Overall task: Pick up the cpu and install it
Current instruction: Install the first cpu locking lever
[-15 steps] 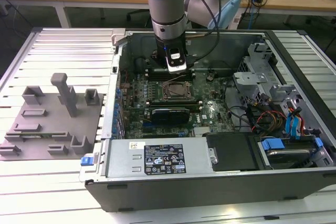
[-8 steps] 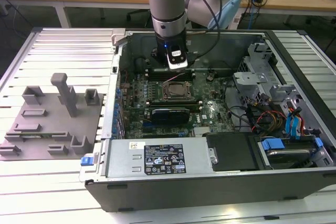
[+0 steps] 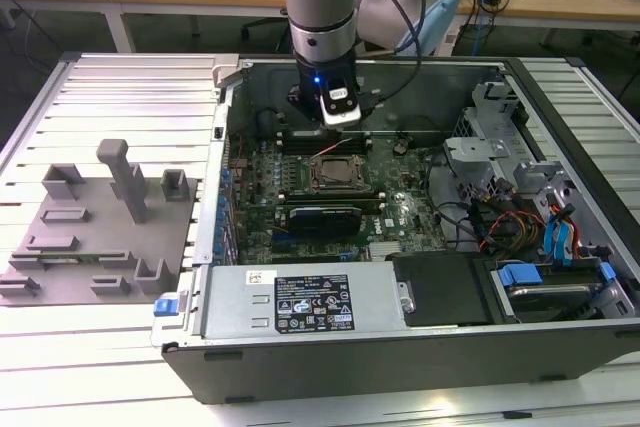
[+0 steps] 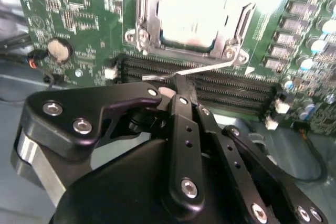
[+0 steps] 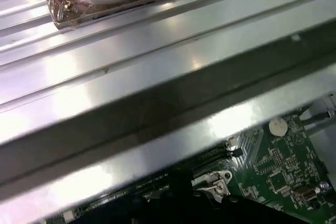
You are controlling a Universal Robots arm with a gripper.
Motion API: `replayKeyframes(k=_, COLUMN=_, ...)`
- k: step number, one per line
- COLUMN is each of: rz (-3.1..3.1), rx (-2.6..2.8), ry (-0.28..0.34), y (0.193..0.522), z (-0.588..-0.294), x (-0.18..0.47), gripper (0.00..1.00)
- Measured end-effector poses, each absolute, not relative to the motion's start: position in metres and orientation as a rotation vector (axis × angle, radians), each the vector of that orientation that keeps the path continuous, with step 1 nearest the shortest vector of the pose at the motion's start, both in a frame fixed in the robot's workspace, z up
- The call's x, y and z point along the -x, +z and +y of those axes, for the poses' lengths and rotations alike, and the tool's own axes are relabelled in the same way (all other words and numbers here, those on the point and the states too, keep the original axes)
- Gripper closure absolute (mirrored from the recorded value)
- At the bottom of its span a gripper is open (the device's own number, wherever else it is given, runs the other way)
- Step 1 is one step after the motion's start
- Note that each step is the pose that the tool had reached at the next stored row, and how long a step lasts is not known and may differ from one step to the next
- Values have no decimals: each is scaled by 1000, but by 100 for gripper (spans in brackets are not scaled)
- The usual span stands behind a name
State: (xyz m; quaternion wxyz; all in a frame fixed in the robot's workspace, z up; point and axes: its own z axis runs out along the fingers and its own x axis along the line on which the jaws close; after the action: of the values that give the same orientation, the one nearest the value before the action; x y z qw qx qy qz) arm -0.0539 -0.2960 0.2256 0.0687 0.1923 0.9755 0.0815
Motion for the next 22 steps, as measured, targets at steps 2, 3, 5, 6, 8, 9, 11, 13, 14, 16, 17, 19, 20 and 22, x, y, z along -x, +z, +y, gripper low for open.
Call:
replayKeyframes(k=2, rz=2938, rx=-579, ry=246, y=224, z=-299, x=54, gripper=89)
replayKeyframes(k=3, rz=2938, rx=-578, ry=245, y=223, z=-300, x=54, gripper=89)
replayKeyframes(k=5, rz=2945, rx=-549, ry=247, y=220, z=-300, x=51, gripper=89)
replayKeyframes(k=6, rz=2949, rx=-533, ry=249, y=220, z=-300, x=48, gripper=89)
replayKeyframes(k=8, rz=2949, rx=-531, ry=249, y=220, z=-300, x=48, gripper=89)
replayKeyframes(k=9, rz=2949, rx=-530, ry=249, y=219, z=-299, x=48, gripper=89)
replayKeyframes(k=11, rz=2947, rx=-503, ry=252, y=218, z=-300, x=48, gripper=89)
replayKeyframes(k=13, rz=2949, rx=-474, ry=255, y=216, z=-299, x=48, gripper=89)
replayKeyframes(k=14, rz=2952, rx=-462, ry=256, y=214, z=-299, x=49, gripper=89)
replayKeyframes(k=16, rz=2939, rx=-404, ry=264, y=207, z=-299, x=53, gripper=89)
replayKeyframes(k=17, rz=2939, rx=-403, ry=264, y=207, z=-299, x=54, gripper=89)
replayKeyframes(k=19, rz=2939, rx=-400, ry=265, y=206, z=-298, x=54, gripper=89)
replayKeyframes(k=20, rz=2939, rx=-398, ry=265, y=206, z=-297, x=54, gripper=89)
replayKeyframes(k=22, rz=2938, rx=-395, ry=266, y=205, z=-296, x=54, gripper=89)
